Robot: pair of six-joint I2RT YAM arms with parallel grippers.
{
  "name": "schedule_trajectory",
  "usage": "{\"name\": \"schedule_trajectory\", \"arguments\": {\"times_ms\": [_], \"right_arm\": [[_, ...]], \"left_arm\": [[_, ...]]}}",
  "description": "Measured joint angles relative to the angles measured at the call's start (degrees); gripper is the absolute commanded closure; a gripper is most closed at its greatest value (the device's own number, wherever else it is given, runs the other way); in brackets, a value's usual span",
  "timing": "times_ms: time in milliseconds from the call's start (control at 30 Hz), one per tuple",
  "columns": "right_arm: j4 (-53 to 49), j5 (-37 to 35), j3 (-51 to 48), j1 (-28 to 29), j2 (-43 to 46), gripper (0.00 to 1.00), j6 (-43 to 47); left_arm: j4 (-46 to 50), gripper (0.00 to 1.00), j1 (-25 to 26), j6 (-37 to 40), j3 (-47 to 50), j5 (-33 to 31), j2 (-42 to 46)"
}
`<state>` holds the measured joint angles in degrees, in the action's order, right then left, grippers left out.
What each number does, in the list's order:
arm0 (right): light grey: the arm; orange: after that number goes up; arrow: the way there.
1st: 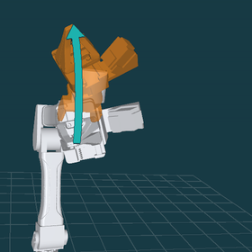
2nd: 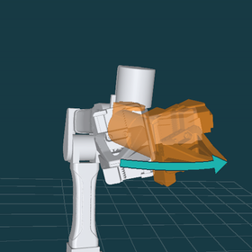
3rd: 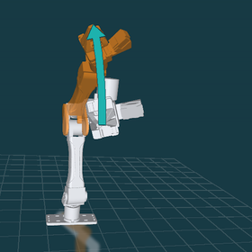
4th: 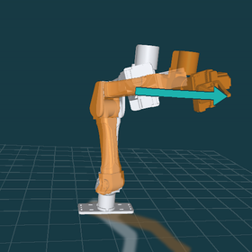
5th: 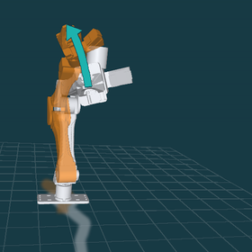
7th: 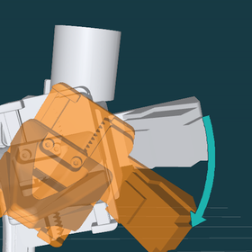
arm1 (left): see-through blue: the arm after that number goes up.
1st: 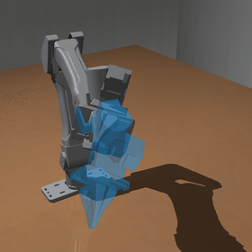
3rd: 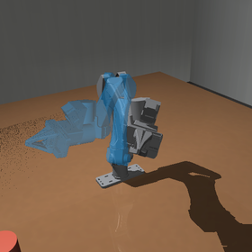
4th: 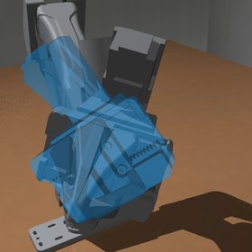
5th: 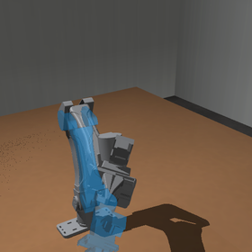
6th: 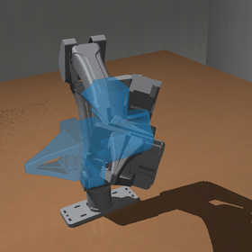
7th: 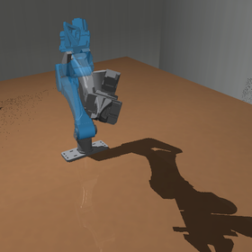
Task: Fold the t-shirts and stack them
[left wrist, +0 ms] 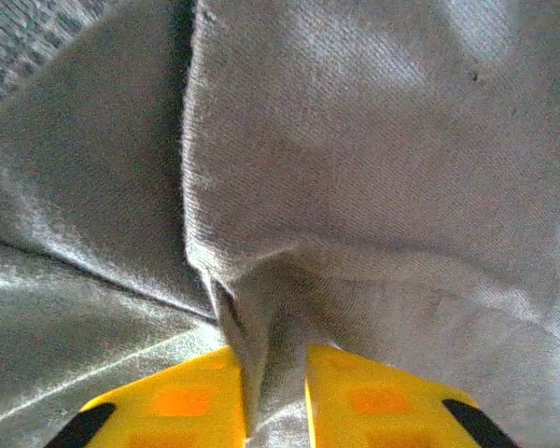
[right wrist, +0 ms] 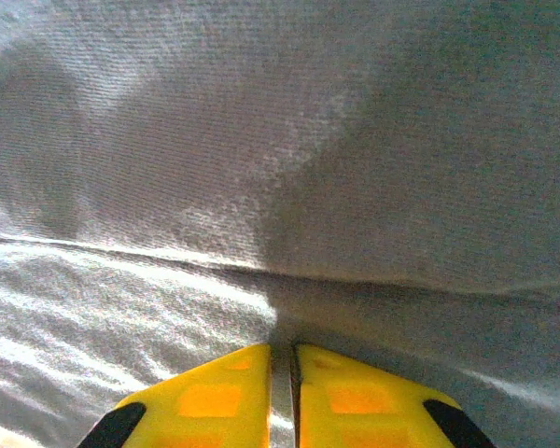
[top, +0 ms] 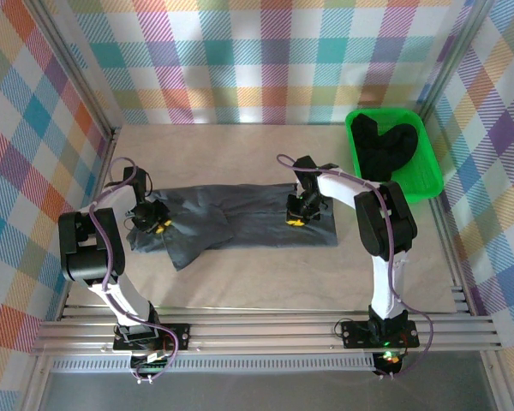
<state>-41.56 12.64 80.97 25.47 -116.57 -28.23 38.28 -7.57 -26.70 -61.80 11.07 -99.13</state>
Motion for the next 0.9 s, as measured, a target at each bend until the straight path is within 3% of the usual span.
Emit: {"name": "schedule_trajectory", "arguments": {"times_ms": [100,567,900], "right_arm": [[-0.09,0.0,0.0,0.0,0.0,0.85,0.0],[-0.15,-0.02,0.0,0.0,0.0,0.85,0.0],[-0.33,0.0,0.0,0.0,-0.02,0.85,0.0]], "left_arm": [[0.81,1.0,0.04,0.11,0.0,-0.39,0.0],[5.64,1.0,-0.87,0.83,-11.93,-5.92,-0.37],[9.88,1.0,-2.12,2.62,-20.04,-10.14,-7.34]]}}
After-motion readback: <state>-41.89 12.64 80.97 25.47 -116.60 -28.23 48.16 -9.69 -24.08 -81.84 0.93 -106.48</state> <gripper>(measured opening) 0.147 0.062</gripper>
